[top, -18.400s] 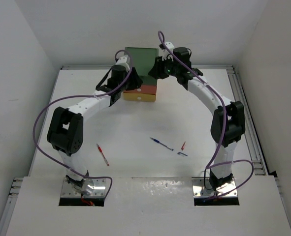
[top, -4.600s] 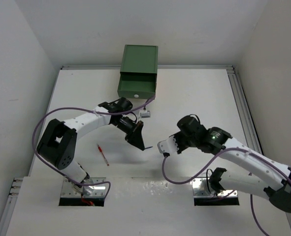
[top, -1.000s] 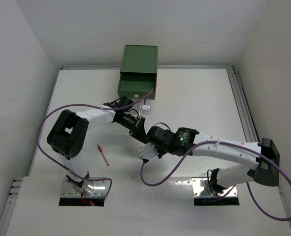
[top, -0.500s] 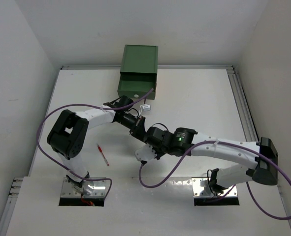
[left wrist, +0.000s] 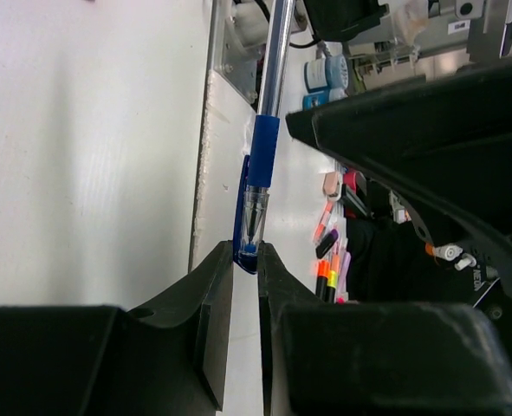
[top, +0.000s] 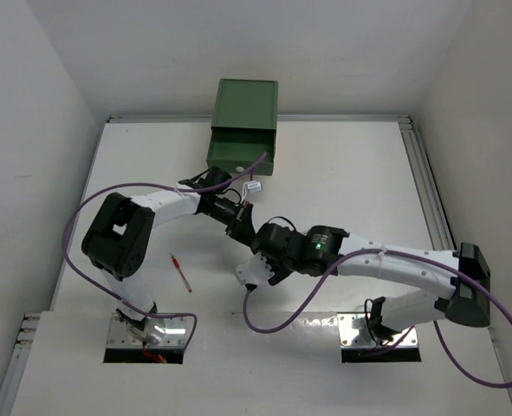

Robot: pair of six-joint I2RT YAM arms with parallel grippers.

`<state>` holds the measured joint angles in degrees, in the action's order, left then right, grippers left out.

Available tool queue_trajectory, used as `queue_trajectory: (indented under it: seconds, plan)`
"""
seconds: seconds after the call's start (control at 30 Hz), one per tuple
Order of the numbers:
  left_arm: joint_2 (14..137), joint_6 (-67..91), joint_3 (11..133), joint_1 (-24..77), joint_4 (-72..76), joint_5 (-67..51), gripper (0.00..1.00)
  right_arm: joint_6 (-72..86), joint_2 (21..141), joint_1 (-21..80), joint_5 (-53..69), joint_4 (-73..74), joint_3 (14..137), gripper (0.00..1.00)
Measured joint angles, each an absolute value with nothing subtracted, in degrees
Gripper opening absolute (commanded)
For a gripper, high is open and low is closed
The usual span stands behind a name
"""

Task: Sort the stationery into containers
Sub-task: Close the pen cap on the pen.

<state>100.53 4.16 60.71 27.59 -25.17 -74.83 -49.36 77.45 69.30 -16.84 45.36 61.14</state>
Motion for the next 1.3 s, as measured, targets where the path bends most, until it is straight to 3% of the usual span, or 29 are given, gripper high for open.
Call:
queue_trajectory:
  seconds: [0.27,0.4,0.43,0.53,0.57,0.67,0.7,0.8,1.1,1.3]
  plan:
    - [100.5,2.5,60.7,27.6,-27.2,-77.0,0.0,-49.5,76.3,63.8,-15.5,45.5,60.8,0.48]
    - [100.5,0.7,60.7,27.6,-28.7,-78.1,0.0,-49.9,76.2,62.3,-14.0,45.6,60.2,0.25]
    - [100.5,0.4,60.7,27.6,-29.0,-78.3,0.0,-49.9,76.2,62.3,-13.5,45.6,60.0,0.14]
    - [100.5,-0.2,60.7,27.6,-29.8,-78.7,0.0,-50.2,76.2,62.1,-13.0,45.3,59.7,0.0]
    - [100.5,-0.3,60.7,27.6,-30.1,-78.7,0.03,-50.3,76.2,62.0,-12.7,45.1,59.7,0.0]
    - [100.5,-0.6,60.7,27.6,-30.4,-78.7,0.28,-50.4,76.1,61.5,-11.7,45.1,59.7,0.0]
    - [100.5,-0.8,60.7,27.6,-30.5,-78.7,0.41,-50.4,76.1,61.5,-11.5,45.1,59.7,0.0]
    - [100.5,-1.3,60.8,27.6,-30.6,-79.0,0.52,-50.4,76.1,61.4,-10.2,45.8,59.8,0.0]
    - [100.5,-2.3,60.8,27.6,-31.0,-79.5,0.56,-50.6,76.1,61.4,-8.9,47.0,59.8,0.0]
    - [100.5,-2.6,60.8,27.6,-31.2,-76.8,0.51,-50.5,76.2,61.3,-8.8,47.6,60.6,0.0]
